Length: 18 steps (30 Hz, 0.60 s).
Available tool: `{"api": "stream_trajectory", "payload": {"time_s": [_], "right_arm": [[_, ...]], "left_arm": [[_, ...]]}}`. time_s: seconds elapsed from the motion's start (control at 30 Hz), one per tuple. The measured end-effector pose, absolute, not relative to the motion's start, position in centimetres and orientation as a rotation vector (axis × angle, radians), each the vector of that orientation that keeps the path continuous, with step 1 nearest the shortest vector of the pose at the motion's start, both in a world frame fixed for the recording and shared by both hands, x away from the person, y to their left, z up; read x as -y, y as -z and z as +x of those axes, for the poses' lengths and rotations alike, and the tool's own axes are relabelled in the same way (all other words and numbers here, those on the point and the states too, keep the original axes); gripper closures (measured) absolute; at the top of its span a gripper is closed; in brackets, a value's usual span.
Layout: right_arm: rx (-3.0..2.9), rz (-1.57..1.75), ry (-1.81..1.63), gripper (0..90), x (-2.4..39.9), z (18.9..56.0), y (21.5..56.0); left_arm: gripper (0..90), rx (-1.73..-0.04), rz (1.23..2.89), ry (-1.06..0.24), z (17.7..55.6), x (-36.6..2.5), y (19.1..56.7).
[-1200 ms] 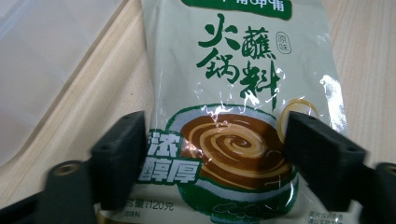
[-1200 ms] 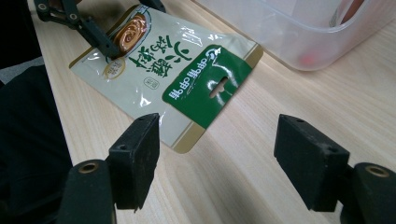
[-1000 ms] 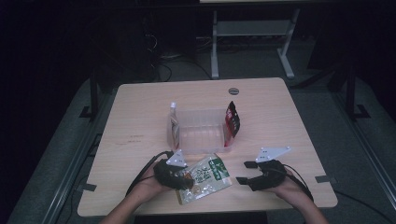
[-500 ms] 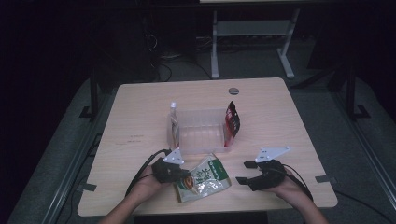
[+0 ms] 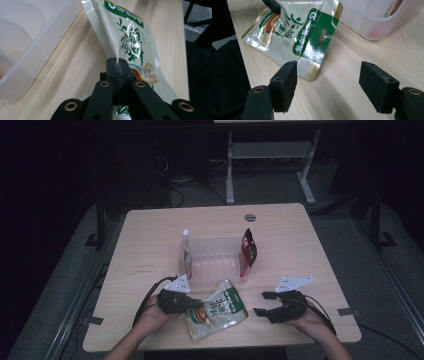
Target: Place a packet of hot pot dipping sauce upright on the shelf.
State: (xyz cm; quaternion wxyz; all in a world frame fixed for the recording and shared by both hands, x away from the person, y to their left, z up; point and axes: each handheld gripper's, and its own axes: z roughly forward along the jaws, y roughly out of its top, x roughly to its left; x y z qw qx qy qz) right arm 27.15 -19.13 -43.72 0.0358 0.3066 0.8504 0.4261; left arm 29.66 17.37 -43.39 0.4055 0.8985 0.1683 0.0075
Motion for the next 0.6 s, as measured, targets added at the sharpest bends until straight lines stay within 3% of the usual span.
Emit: {"api": "stream_trajectory", "payload": {"time_s": [0.3,0.6], "right_arm": [[-2.683,0.949,-1.383,23.9,19.0,27.4,43.1],[-2.767,0.858,-1.426,27.2,17.0,28.4,42.5]], "left_arm": [[90.0,-0.376,2.202,-0.019,29.1,-18.6,41.7],[90.0,-0.336,2.197,-0.008,28.6,-19.1,41.0]]}}
